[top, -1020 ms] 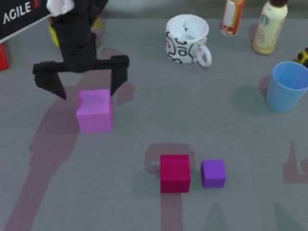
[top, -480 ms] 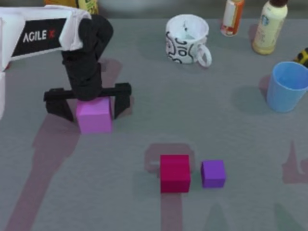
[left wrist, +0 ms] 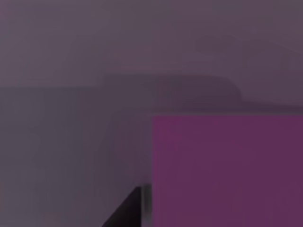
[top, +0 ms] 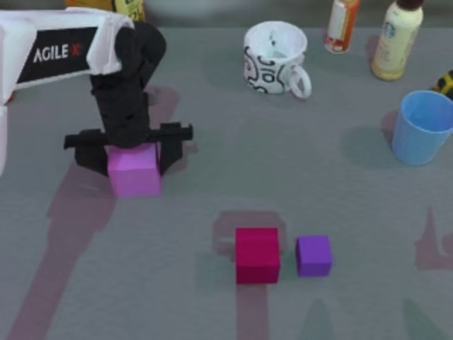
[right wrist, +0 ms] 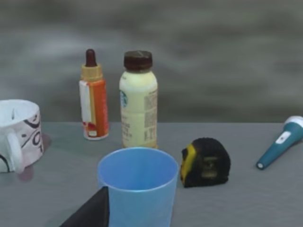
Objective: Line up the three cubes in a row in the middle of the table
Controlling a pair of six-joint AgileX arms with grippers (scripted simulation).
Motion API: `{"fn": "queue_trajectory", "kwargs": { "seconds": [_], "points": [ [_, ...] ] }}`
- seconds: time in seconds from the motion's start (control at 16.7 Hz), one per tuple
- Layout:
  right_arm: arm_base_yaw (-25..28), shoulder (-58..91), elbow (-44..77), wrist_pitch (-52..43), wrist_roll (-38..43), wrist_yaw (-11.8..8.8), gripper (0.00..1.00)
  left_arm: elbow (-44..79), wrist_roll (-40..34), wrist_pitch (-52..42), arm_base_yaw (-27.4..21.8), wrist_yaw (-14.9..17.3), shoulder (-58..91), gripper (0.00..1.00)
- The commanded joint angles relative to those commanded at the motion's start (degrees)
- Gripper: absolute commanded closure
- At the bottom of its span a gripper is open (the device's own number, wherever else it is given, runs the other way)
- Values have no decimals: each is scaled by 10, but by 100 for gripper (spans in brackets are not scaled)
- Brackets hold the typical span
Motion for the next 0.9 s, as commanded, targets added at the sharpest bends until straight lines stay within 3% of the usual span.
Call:
{"fn": "queue_trajectory", "kwargs": {
  "seconds": [0.42,0.9],
  "points": [
    [0,0,0,0,0,0,0,0,0,0,0,0,0,98],
    [0,0,0,0,0,0,0,0,0,0,0,0,0,100]
  ]
}}
